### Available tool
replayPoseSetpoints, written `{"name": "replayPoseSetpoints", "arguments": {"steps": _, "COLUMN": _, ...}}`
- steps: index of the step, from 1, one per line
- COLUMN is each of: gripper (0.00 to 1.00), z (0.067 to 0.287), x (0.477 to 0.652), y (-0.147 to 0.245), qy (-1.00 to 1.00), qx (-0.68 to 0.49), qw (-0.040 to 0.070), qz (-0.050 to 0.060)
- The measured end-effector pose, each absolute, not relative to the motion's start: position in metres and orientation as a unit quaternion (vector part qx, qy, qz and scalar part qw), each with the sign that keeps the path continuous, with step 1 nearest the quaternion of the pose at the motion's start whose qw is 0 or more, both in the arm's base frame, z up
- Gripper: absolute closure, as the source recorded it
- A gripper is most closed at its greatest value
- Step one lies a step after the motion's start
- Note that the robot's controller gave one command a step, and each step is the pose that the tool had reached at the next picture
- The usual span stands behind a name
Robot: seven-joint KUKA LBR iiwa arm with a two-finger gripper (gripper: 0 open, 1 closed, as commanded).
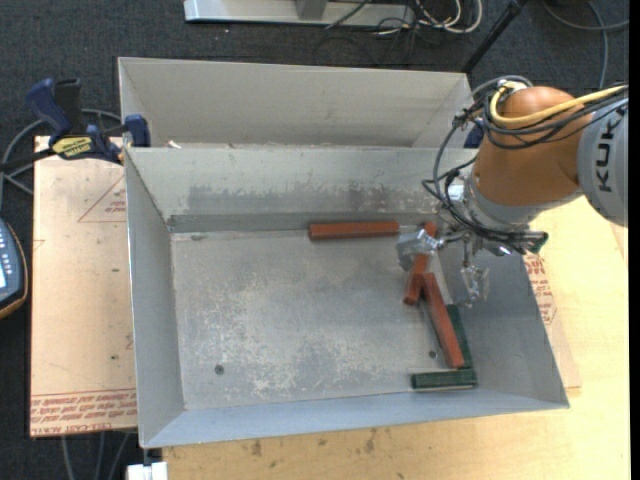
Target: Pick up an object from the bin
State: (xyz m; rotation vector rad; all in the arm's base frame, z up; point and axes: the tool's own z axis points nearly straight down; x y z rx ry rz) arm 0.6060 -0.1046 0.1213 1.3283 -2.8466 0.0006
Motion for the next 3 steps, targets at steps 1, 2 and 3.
{"name": "replayPoseSetpoints", "arguments": {"steps": 1, "gripper": 0.00, "z": 0.068, "x": 0.655, "y": -0.070, "qy": -0.816, "qx": 0.578, "qw": -0.002, "qz": -0.001}}
{"name": "replayPoseSetpoints", "arguments": {"steps": 2, "gripper": 1.00, "z": 0.070, "x": 0.655, "y": -0.073, "qy": -0.817, "qx": 0.576, "qw": 0.000, "qz": -0.001}}
{"name": "replayPoseSetpoints", "arguments": {"steps": 3, "gripper": 1.00, "z": 0.239, "x": 0.640, "y": -0.077, "qy": -0.827, "qx": 0.562, "qw": -0.005, "qz": 0.003}}
